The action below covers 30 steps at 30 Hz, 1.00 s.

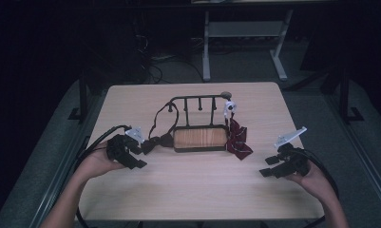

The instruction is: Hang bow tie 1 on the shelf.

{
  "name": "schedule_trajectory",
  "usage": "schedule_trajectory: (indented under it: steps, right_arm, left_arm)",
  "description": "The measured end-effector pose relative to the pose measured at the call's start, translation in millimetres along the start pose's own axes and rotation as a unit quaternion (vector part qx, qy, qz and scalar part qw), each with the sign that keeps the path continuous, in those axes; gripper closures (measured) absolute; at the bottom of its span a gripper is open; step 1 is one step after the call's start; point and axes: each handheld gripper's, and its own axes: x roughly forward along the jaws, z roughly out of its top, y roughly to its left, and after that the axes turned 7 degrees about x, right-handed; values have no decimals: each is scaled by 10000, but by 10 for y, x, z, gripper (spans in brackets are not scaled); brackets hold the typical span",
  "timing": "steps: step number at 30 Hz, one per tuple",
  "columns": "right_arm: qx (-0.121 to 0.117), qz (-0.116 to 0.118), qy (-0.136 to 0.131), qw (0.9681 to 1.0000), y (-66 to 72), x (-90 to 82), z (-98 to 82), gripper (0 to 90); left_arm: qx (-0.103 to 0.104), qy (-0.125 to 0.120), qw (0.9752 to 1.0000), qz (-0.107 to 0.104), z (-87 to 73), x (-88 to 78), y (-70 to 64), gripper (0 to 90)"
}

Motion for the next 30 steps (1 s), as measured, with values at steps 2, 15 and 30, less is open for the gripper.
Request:
schedule_trajectory:
  steps: [2, 15, 30]
  right_arm:
    - [-3, 1, 3, 10000, 0, 4, -1, 379]
    - [-9, -5, 5, 10000, -1, 16, -5, 378]
    - [8, 12, 15, 10000, 1, 26, -13, 378]
  left_arm:
    - [-9, -18, 10000, -3, -8, 18, -10, 431]
    - [-39, -69, 10000, -25, -53, 124, -73, 405]
    - [-63, -109, 9999, 72, -108, 211, -152, 385]
